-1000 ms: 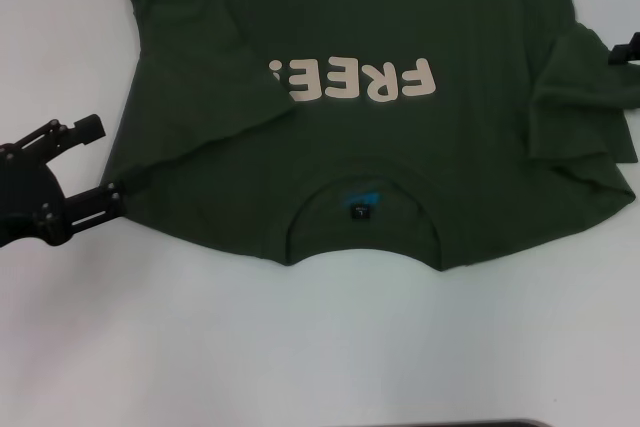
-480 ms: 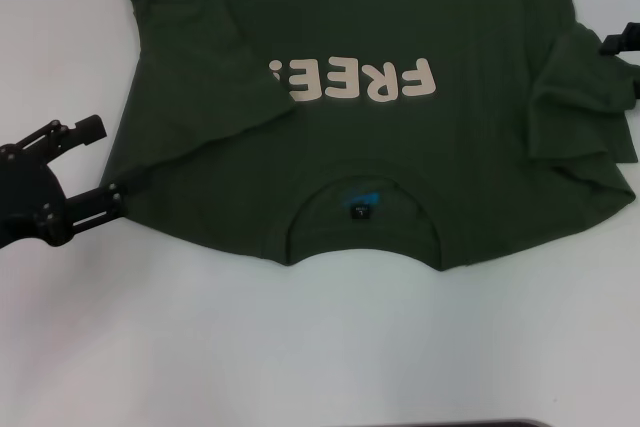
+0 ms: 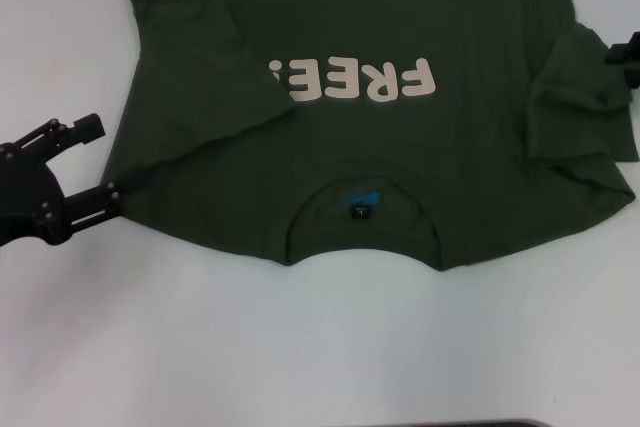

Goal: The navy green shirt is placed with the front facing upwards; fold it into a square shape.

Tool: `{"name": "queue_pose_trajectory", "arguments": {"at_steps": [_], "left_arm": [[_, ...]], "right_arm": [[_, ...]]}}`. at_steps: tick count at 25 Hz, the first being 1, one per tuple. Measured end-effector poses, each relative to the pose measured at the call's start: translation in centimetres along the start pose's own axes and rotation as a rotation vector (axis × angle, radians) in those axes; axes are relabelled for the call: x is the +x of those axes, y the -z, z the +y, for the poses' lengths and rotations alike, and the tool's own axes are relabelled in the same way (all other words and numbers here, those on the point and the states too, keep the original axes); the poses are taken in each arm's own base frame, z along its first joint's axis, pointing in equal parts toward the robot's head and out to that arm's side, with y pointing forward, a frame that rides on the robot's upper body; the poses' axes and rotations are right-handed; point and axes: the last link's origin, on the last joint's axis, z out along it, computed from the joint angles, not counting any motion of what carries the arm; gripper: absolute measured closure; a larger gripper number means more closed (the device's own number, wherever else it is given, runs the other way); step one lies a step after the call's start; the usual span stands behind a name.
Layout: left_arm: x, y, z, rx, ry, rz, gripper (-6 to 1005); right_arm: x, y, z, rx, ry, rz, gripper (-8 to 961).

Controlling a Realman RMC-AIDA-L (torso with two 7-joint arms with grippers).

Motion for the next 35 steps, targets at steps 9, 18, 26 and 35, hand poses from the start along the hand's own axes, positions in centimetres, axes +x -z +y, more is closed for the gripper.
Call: {"name": "queue_pose_trajectory", "arguments": {"at_steps": [9, 18, 26, 35], "left_arm": [[0.0, 0.3, -0.1, 0.015, -0.003, 0.010, 140], [0.0, 0.2, 0.0, 0.012, -0.004, 0.007, 139], [-0.7, 0.7, 0.2, 0.021, 0.019, 0.004, 139], [-1.1, 1.0, 0.2, 0.041, 0.014, 0.000, 139]], "right_arm": [[0.1, 0.2, 0.1, -0.006, 0.004, 0.013, 788], [0.1, 0.3, 0.0, -0.008, 0.000, 0.015, 928], [-0.3, 1.2, 1.9, -0.098, 0.014, 0.024, 954], [-0.3, -0.2, 4.7, -0.152, 0.036, 0.042, 953]]}}
